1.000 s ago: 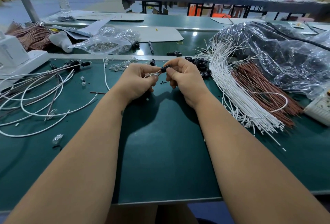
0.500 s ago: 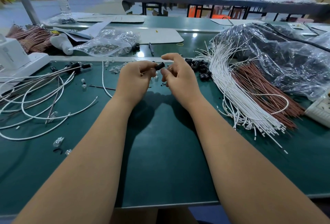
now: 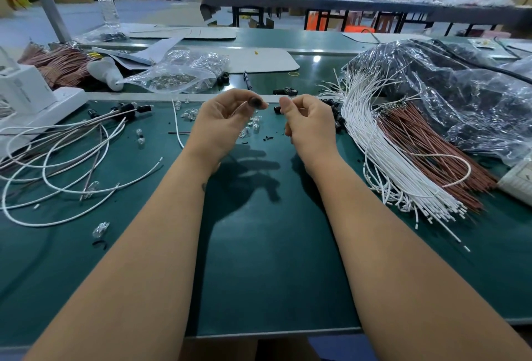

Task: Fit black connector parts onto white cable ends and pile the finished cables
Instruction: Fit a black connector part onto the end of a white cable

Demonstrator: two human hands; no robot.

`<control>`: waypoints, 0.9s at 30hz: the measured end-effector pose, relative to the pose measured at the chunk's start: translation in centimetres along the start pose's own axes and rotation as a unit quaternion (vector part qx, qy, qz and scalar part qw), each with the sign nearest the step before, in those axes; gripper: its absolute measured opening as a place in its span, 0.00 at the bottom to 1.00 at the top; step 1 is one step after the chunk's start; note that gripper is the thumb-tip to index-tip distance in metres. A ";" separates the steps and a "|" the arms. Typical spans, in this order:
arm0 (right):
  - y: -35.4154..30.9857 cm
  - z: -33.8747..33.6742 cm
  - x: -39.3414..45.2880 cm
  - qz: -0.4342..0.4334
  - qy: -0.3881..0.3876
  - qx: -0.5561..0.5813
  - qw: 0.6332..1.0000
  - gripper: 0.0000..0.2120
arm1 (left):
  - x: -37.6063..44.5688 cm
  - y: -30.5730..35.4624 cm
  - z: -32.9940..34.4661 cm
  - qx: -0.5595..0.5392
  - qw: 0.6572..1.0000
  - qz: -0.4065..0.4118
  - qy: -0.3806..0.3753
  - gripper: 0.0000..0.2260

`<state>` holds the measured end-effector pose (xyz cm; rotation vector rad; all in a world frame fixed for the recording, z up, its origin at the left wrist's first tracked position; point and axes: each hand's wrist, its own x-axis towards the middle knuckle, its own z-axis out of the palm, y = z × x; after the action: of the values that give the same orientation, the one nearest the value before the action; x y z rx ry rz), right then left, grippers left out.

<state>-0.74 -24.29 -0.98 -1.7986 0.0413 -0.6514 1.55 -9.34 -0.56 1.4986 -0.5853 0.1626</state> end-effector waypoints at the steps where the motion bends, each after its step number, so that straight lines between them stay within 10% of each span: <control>1: 0.0 0.0 0.0 0.004 -0.002 0.005 1.000 0.12 | 0.1 0.0 0.0 -0.015 1.000 -0.006 0.001 0.06; 27: -1.5 0.4 -0.8 0.029 -0.052 0.081 0.995 0.11 | 0.4 -0.4 -0.4 -0.075 0.996 -0.045 0.035 0.05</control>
<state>-1.70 -23.20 -0.07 -1.6651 -0.0284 -0.5052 2.21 -9.11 -0.74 1.3653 -0.4625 0.0976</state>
